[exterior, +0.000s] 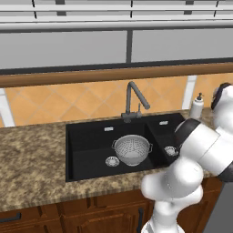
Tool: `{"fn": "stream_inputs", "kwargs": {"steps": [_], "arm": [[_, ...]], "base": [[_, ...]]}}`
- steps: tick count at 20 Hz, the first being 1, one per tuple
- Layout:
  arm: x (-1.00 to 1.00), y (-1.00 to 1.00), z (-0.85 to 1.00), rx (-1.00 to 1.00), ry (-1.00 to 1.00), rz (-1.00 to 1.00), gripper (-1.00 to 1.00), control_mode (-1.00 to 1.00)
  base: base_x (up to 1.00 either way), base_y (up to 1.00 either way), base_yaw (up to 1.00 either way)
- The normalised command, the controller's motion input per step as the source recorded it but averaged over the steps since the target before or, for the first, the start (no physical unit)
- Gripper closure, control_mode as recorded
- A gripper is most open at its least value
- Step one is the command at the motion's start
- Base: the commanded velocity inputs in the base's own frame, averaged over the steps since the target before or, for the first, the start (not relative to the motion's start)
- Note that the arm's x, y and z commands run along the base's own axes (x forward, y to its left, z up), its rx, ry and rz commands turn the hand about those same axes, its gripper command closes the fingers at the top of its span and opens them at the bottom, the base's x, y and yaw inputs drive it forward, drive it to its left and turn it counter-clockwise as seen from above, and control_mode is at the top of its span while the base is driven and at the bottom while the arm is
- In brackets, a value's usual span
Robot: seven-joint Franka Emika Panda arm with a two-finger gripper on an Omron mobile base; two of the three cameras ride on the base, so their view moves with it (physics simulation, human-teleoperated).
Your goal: Put the colander in the sink, put the banana, tangerine in the colander, and turn on the sink faucet and pour water over the colander.
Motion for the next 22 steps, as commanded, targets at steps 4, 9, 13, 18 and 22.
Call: {"fn": "stream_inputs", "kwargs": {"steps": [4,9,13,18,22], "arm": [[0.41,1.0,0.1,0.0,0.0,0.12,1.0,-1.0],[0.21,1.0,0.06,-0.04,0.04,0.15,1.0,-1.0],[0.0,1.0,0.0,-0.11,0.04,0.15,1.0,-1.0],[-0.01,1.0,0.04,-0.21,0.05,0.18,1.0,-1.0],[0.0,1.0,0.0,-0.22,-0.02,0.07,1.0,-1.0]], "base": [[0.0,0.0,0.0],[0.0,0.0,0.0],[0.0,0.0,0.0],[0.0,0.0,0.0],[0.0,0.0,0.0]]}}
